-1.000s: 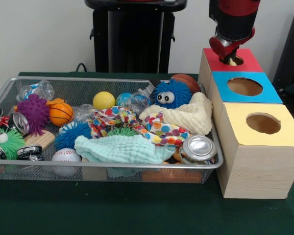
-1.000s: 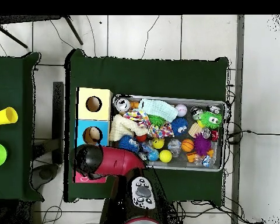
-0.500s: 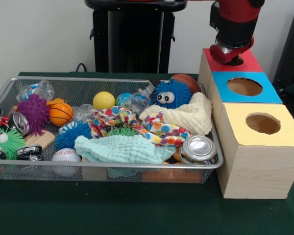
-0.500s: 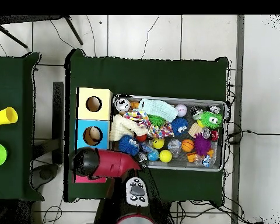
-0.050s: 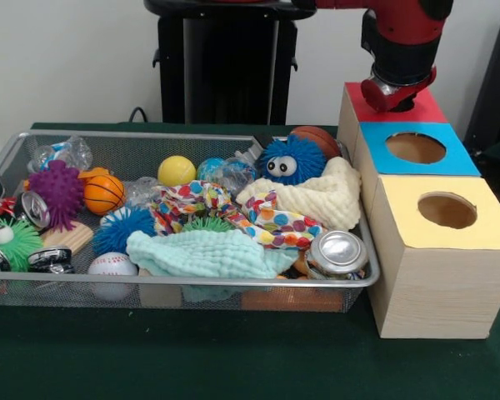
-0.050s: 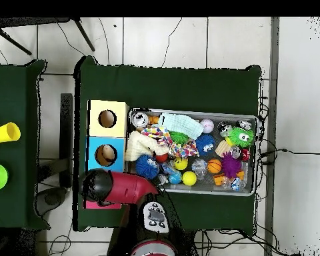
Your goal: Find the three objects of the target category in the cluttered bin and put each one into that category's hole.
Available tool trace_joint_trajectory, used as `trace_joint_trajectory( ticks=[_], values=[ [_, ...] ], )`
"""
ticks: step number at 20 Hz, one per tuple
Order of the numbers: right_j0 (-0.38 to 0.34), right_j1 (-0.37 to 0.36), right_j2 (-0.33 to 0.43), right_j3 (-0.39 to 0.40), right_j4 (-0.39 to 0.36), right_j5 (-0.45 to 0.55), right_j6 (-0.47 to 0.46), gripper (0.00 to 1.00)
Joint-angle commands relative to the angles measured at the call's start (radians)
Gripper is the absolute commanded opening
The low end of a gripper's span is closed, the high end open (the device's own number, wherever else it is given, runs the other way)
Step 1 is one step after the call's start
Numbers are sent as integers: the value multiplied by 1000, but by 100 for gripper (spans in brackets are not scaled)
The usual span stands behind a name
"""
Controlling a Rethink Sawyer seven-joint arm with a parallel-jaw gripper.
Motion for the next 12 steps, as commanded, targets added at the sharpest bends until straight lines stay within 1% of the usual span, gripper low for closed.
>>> trace_joint_trajectory(
  ticks=[1,2,6,12],
  values=[
    [-69,-34,41,-5,98,-6,291,100],
    [-67,-41,35,-3,101,7,302,100],
    [-65,-48,26,-22,89,34,289,100],
    [-45,-63,-8,-47,84,82,320,100]
  ],
)
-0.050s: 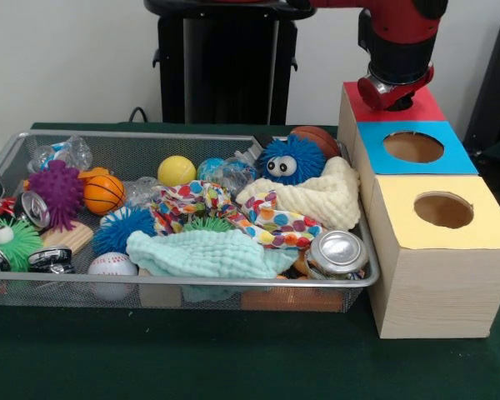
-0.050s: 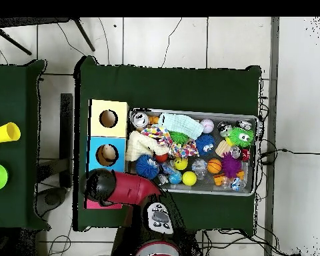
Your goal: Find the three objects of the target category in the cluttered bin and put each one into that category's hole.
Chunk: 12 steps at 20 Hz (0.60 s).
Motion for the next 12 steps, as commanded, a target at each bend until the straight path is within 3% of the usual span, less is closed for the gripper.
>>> trace_joint_trajectory(
  ticks=[1,6,7,10,12],
  values=[
    [-28,-61,-19,-64,65,85,310,100],
    [-26,-65,-24,-72,48,78,303,100],
    [-27,-66,-23,-73,45,73,301,0],
    [-34,-70,-11,-84,35,73,285,0],
    [-21,-83,-35,-75,48,96,329,0]
  ],
)
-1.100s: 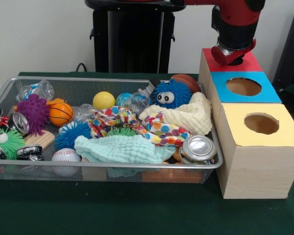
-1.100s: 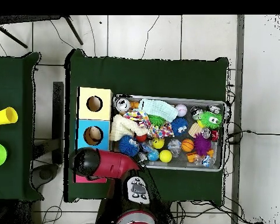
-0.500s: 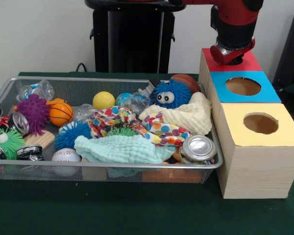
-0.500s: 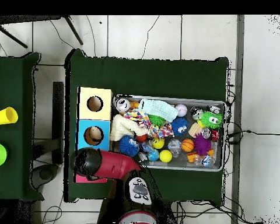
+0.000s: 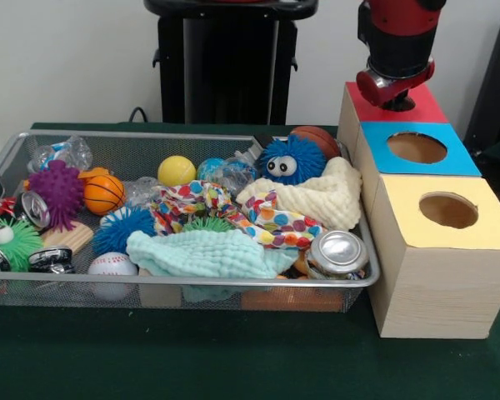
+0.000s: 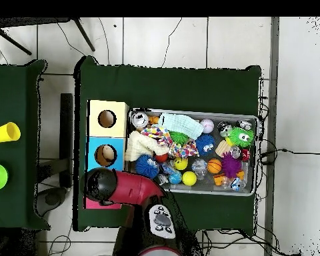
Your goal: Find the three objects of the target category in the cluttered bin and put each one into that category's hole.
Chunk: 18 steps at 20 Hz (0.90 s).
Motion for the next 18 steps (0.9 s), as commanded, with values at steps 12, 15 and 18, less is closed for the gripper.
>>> trace_joint_trajectory(
  ticks=[12,15,18],
  values=[
    [9,-77,-74,-115,38,171,329,0],
    [7,-77,-70,-113,37,167,322,0],
    [10,-81,-74,-112,42,176,338,0]
  ],
)
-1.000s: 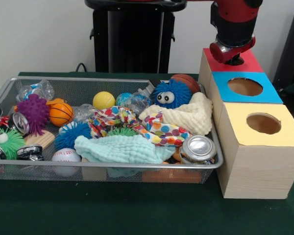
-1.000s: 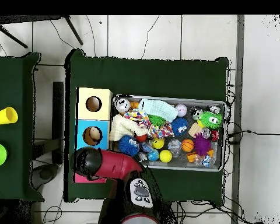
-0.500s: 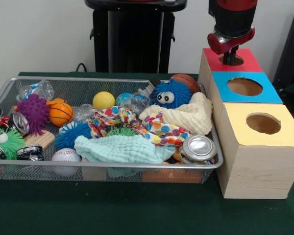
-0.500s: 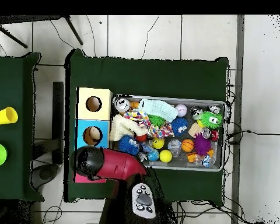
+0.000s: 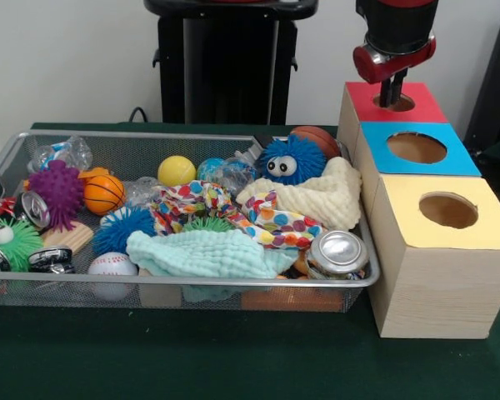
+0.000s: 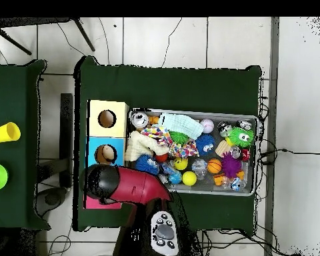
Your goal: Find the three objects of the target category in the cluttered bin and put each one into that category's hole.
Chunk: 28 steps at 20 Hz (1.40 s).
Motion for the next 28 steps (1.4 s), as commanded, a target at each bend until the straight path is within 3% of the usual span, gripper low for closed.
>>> trace_joint_trajectory(
  ticks=[1,12,16,19,21,28],
  values=[
    [-7,-16,-16,-76,42,64,313,0],
    [-12,-25,-21,-84,24,83,317,0],
    [-6,-41,-59,-112,-6,101,327,0],
    [-21,-62,-76,-109,-32,-21,283,0],
    [-21,-83,-109,-88,-4,-65,333,0],
    [-15,-80,-152,-118,-32,-143,305,0]
  ],
)
